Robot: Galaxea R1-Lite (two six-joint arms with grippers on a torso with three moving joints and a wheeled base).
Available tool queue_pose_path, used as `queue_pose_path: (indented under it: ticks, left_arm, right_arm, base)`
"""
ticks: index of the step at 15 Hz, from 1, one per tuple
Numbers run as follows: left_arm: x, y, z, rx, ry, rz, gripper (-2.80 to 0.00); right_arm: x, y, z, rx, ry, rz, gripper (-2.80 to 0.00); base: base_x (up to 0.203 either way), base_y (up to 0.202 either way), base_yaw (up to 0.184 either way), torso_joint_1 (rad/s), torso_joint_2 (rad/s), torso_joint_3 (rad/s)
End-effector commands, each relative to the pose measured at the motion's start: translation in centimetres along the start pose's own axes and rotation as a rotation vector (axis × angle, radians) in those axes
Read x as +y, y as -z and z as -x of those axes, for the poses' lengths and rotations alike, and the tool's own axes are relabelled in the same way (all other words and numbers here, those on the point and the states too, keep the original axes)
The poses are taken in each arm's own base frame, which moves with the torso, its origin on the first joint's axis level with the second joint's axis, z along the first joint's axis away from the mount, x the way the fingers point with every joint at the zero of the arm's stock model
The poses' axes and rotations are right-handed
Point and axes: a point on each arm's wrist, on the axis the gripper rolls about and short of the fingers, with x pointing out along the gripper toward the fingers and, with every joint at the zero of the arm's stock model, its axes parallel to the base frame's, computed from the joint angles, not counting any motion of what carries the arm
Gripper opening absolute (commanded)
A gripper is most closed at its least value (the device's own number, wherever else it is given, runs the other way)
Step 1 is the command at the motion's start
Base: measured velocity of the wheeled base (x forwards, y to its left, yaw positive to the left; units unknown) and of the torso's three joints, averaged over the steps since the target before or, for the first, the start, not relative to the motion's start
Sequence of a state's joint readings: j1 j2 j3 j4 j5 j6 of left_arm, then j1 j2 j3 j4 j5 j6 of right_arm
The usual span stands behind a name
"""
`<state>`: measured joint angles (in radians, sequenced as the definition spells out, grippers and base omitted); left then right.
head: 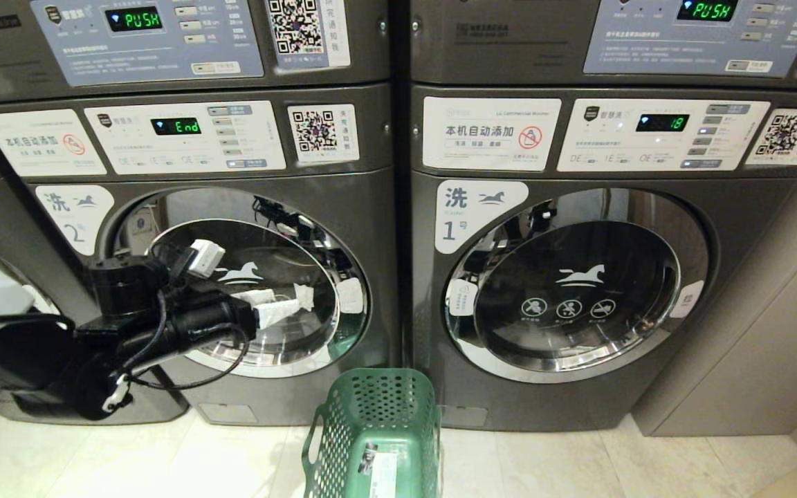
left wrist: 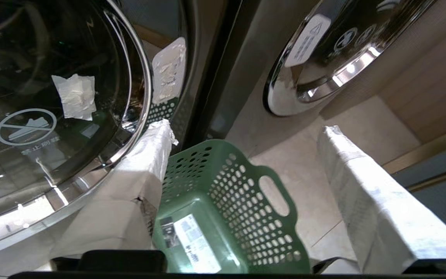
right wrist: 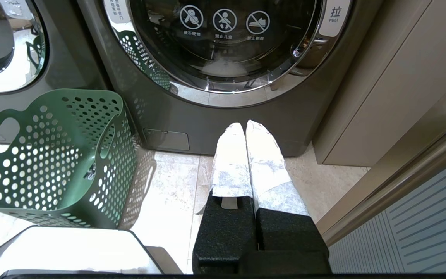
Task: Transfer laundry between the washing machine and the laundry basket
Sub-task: Open the lid of the washing machine
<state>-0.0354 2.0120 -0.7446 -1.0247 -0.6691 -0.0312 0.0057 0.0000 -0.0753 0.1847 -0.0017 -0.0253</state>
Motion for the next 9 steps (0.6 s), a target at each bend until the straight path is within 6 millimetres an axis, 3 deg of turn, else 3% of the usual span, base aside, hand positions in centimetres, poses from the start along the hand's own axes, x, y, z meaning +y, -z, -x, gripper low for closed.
queue_pose_path:
  ticks: [1, 5, 9]
  left_arm:
    - [0.9, 1.8, -1.3, 0.029, -0.002, -0.035, 0.00]
    - [1.7, 2.9, -3.6, -0.017, -0.077, -0.099, 0.00]
    - [2.2, 3.9, -8.1, -0.094, -0.074, -0.160, 0.00]
  right_arm:
    - [0.0, 0.0, 0.0, 0.003, -0.001, -0.001, -2.80]
    - [0.0, 0.0, 0.0, 0.003, -0.001, 0.001, -2.80]
    - [0.0, 0.0, 0.0, 0.003, -0.001, 0.001, -2.80]
  base:
    - [0.000, 0.000, 0.000, 0.000, 0.00, 0.000]
    - [0.000, 0.000, 0.000, 0.000, 0.00, 0.000]
    - [0.000, 0.000, 0.000, 0.000, 0.00, 0.000]
